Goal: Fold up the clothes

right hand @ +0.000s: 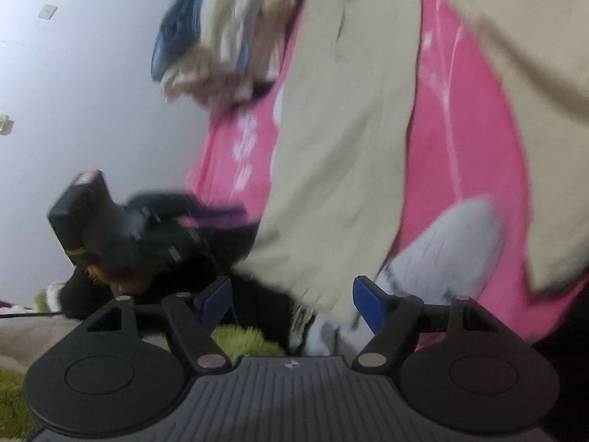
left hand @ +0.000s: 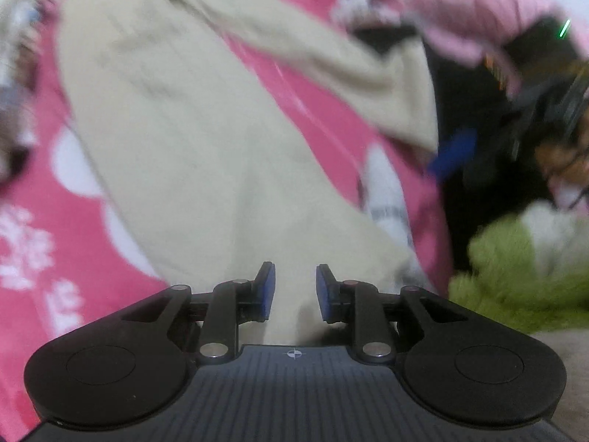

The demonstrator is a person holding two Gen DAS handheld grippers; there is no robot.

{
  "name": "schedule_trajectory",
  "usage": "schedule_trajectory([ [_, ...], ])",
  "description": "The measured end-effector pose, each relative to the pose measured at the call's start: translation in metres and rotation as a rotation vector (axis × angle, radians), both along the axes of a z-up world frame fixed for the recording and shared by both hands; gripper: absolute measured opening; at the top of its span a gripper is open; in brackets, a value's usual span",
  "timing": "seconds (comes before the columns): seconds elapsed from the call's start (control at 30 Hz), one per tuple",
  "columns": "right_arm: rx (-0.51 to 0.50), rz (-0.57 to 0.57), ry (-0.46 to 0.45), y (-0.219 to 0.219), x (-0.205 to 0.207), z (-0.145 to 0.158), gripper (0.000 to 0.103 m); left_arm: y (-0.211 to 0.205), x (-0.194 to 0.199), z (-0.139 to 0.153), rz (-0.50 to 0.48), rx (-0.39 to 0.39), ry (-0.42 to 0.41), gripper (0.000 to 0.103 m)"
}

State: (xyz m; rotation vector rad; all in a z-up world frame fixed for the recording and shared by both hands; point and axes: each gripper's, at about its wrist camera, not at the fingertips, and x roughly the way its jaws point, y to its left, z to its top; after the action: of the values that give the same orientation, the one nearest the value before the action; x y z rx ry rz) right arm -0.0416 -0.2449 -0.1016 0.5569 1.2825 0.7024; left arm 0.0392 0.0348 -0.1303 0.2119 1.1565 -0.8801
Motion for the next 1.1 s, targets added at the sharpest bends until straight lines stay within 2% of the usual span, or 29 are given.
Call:
schedule_trajectory([
  [0.1, -0.124, -0.025, -0.096, -0.004, -0.005, 0.018, 0.076, -0.018, -0.007, -0.015, -0.085, 0.081, 0.026, 0.024],
  [0.2, -0.227, -0.065, -0.176, -0.019, -0.014, 0.033, 0.075, -0.022, -0.007, -0.01, -0.098, 0.064, 0.014, 0.024],
  [0.3, -0.305, -0.143, -0.263, -0.029, -0.017, 0.047, 0.075, -0.031, 0.005, 0.003, -0.041, -0.04, 0.005, 0.024],
  [0.37, -0.322, -0.227, -0.302, -0.044, -0.014, 0.059, 0.075, -0.04, 0.013, 0.011, -0.001, -0.122, -0.005, 0.025],
  [0.47, -0.321, -0.375, -0.346, -0.073, -0.008, 0.079, 0.075, -0.075, 0.024, 0.007, 0.021, -0.285, 0.074, 0.032],
  [0.57, -0.298, -0.501, -0.376, -0.099, -0.006, 0.094, 0.075, -0.117, 0.023, -0.011, -0.004, -0.339, 0.156, 0.033],
  [0.63, -0.283, -0.529, -0.383, -0.108, -0.009, 0.095, 0.075, -0.141, 0.015, -0.018, -0.042, -0.327, 0.154, 0.033],
  [0.73, -0.279, -0.562, -0.398, -0.116, -0.013, 0.094, 0.075, -0.169, 0.005, -0.022, -0.077, -0.296, 0.107, 0.033],
  [0.9, -0.302, -0.57, -0.436, -0.119, -0.017, 0.087, 0.075, -0.191, 0.0, -0.024, -0.032, -0.253, 0.016, 0.032],
  [0.97, -0.302, -0.569, -0.445, -0.12, -0.017, 0.085, 0.075, -0.198, 0.002, -0.026, -0.017, -0.236, 0.0, 0.025],
  [1.03, -0.307, -0.57, -0.455, -0.12, -0.016, 0.083, 0.075, -0.199, 0.006, -0.029, 0.004, -0.223, 0.006, 0.013],
  [1.1, -0.309, -0.572, -0.466, -0.12, -0.018, 0.082, 0.075, -0.197, 0.011, -0.031, 0.036, -0.227, 0.022, 0.009],
])
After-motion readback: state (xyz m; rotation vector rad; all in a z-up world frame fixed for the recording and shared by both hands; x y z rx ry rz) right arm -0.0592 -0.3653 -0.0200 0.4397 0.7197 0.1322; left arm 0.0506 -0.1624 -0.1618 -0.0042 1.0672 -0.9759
